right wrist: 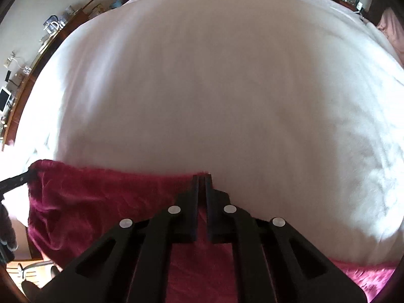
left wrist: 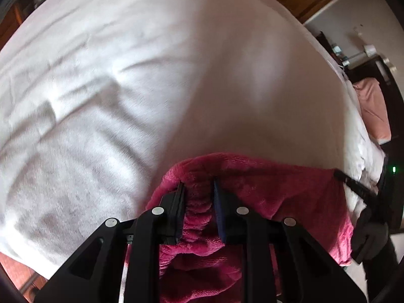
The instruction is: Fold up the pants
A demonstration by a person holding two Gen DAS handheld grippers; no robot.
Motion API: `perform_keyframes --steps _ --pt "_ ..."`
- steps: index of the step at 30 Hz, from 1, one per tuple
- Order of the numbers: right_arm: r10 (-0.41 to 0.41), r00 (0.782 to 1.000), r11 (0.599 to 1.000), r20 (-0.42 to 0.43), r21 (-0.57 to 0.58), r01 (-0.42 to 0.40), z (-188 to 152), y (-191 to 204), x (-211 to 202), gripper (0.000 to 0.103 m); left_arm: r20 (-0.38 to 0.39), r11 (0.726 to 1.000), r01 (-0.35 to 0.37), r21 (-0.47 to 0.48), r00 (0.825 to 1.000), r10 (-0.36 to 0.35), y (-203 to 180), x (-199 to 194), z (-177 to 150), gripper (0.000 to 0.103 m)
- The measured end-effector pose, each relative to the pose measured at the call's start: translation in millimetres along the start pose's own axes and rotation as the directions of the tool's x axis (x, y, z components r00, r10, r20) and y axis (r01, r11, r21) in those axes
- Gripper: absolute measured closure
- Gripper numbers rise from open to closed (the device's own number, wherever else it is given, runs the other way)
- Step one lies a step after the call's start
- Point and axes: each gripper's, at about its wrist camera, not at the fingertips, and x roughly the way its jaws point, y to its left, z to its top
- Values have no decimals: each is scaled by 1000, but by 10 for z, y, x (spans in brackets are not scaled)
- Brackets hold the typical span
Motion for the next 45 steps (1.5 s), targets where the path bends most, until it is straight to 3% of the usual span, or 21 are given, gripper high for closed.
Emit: perform_keyframes --steps 4,8,10,11,13,14,18,22,27,31,36,41,45 --pt "-32 999 999 -35 -17 32 25 1 227 99 -22 994 -95 45 995 96 -42 225 49 80" --pt "-7 999 1000 -47 11 8 36 -32 235 95 -35 982 -172 78 984 175 -79 415 33 78" --pt "16 999 1000 -28 17 -15 52 -85 116 93 -32 982 -166 84 985 169 -120 381 25 76" --pt "19 1000 1000 -18 14 -19 47 -120 39 88 -29 983 -164 88 986 167 -132 345 17 75" --pt "15 1000 1000 20 2 -15 15 -164 -159 74 -23 981 -174 86 984 177 -122 277 1 60" --pt "9 999 1000 41 -3 -9 -10 -180 -242 68 -12 980 -181 80 983 182 -111 227 -4 60" --pt "-7 996 1000 90 -13 8 -209 -171 -548 68 37 980 -195 33 980 194 -78 -24 -41 60" --pt "30 998 999 47 -24 -29 -675 -49 -662 68 81 979 -187 79 980 180 -265 -188 -162 60" --pt "31 999 998 -29 -51 -33 -1156 118 -534 65 39 959 -114 259 993 108 -797 -16 -361 60" --pt "24 998 998 -60 -53 -27 -1415 87 -492 62 -9 949 -146 281 988 154 -952 390 -549 60" --pt "3 995 999 -102 -47 -8 -1706 -1 -405 62 -47 933 -241 268 964 262 -826 781 -591 61" --pt "3 985 1000 -172 -8 -5 -2195 -274 -404 62 -18 894 -316 319 941 339 -1054 798 -689 61" --pt "12 987 1000 -158 21 -9 -2540 -479 -598 62 16 888 -308 342 946 322 -1453 709 -899 60"
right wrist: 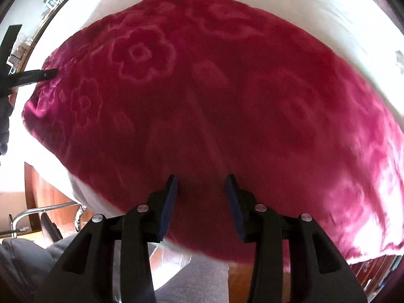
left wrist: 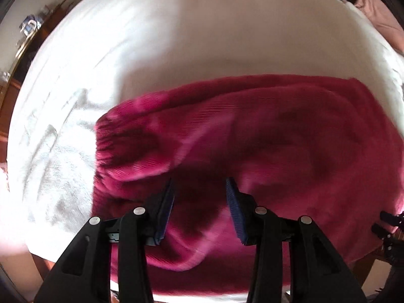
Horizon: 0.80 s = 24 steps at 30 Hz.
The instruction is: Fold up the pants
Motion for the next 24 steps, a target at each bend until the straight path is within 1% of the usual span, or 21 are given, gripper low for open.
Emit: perform_keyframes --steps 3,6,7,8,12,14,15,16,17,19,23,24 --pt "-9 999 998 36 58 7 -179 -201 -122 62 16 997 51 51 999 -52 -490 -144 -96 59" --pt "-49 996 989 78 143 37 -333 -512 -276 61 -1 984 127 126 992 -128 -1087 -204 -241 55" --pt "-69 993 984 92 172 52 -389 -634 -332 59 -8 976 147 159 989 -147 -1299 -212 -293 54" --pt "-89 991 978 105 200 66 -447 -756 -382 55 -13 966 163 202 986 -164 -1565 -215 -358 54" --pt "-156 980 955 121 273 118 -665 -1174 -477 53 -33 931 195 307 980 -194 -2315 -139 -532 54" --pt "-169 979 947 110 294 131 -750 -1352 -466 53 -48 914 201 353 979 -197 -2627 -64 -612 53" --pt "-170 980 945 102 300 132 -783 -1421 -455 53 -60 907 202 370 979 -194 -2713 10 -653 51" --pt "-159 983 944 87 306 126 -852 -1525 -428 53 -68 901 195 386 981 -183 -2893 6 -707 48" --pt "-145 987 944 72 308 116 -932 -1627 -423 53 -63 898 165 407 986 -152 -3004 62 -768 47" --pt "-115 992 948 49 302 95 -1055 -1725 -370 53 -44 898 126 422 992 -118 -3058 113 -824 46" --pt "-60 998 956 15 287 53 -1395 -1838 -283 53 -51 922 133 363 991 -123 -3102 133 -906 46" --pt "-52 999 957 10 285 47 -1458 -1833 -263 53 -50 923 130 363 992 -120 -3031 147 -964 46"
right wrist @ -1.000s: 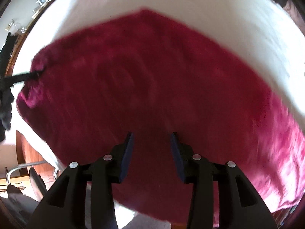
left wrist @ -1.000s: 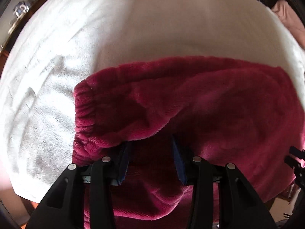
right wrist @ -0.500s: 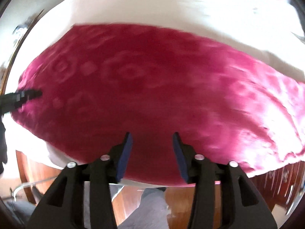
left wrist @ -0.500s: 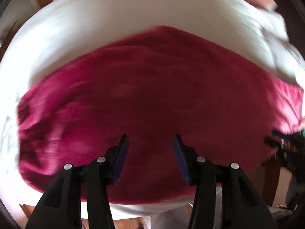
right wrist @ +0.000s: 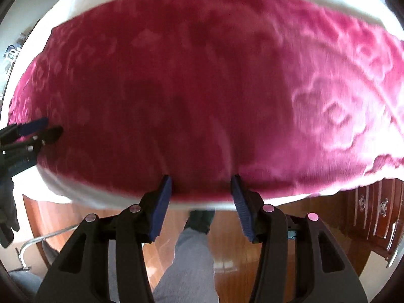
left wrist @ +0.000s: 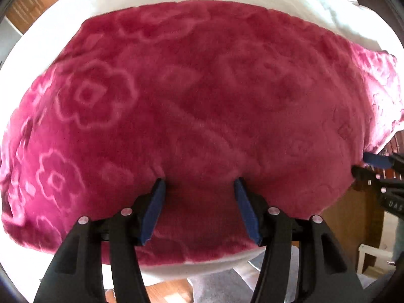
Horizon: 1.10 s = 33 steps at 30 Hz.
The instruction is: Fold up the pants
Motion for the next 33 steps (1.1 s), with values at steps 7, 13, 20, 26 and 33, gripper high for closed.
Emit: perform_keyframes --steps 7,13,20,26,33 --pt "51 998 998 24 40 -52 -154 -486 -102 53 -14 999 -53 2 998 53 -129 -52 -544 46" --pt "63 992 962 109 258 -89 -277 -1321 -444 52 -31 998 -58 1 998 58 -427 -294 -353 46" --pt "-54 979 880 195 473 -46 -581 -2402 -753 46 10 997 -31 70 999 31 -698 -532 39 46" --pt "-112 957 782 268 618 -82 -711 -3203 -940 29 39 992 1 128 999 -7 -1059 -712 241 46" --pt "14 938 672 346 692 -265 -564 -3643 -715 26 29 987 -12 159 1000 8 -1101 -732 274 46"
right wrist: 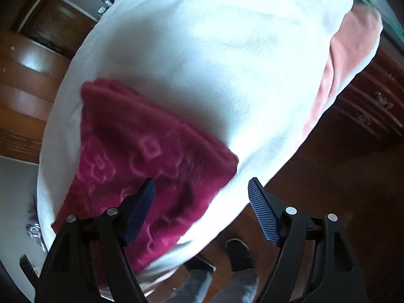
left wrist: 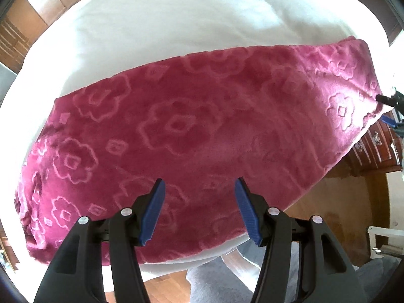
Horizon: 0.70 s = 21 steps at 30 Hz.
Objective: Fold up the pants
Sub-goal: 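Grasp the end of the folded pants with the right tool and lift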
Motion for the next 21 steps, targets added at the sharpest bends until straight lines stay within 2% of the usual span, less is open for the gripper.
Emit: perform_keyframes --steps 5,7,9,12,14,16,21 --pt "98 995 989 -17 114 -96 184 -170 176 26 -8 1000 -15 -21 1000 15 44 -36 -8 46" --pt "135 991 980 -16 149 -131 160 -162 263 26 -10 999 -18 -28 1000 17 83 -43 -18 46" --pt "151 988 976 -14 162 -147 -34 -17 406 27 -11 999 -22 -28 1000 22 104 -62 -34 46" --pt "169 986 974 -15 154 -164 -28 73 386 47 -13 999 -26 -30 1000 26 151 -78 -75 46" --pt "185 983 972 -14 149 -181 -37 24 306 66 -14 999 -26 -36 1000 26 189 -81 -95 46" --pt "201 980 972 -15 132 -197 -10 68 220 78 -16 999 -23 -48 1000 23 222 -108 -108 46" --pt "195 981 979 7 54 -195 -47 271 1 83 -13 998 -7 -63 1000 6 286 -124 -124 46"
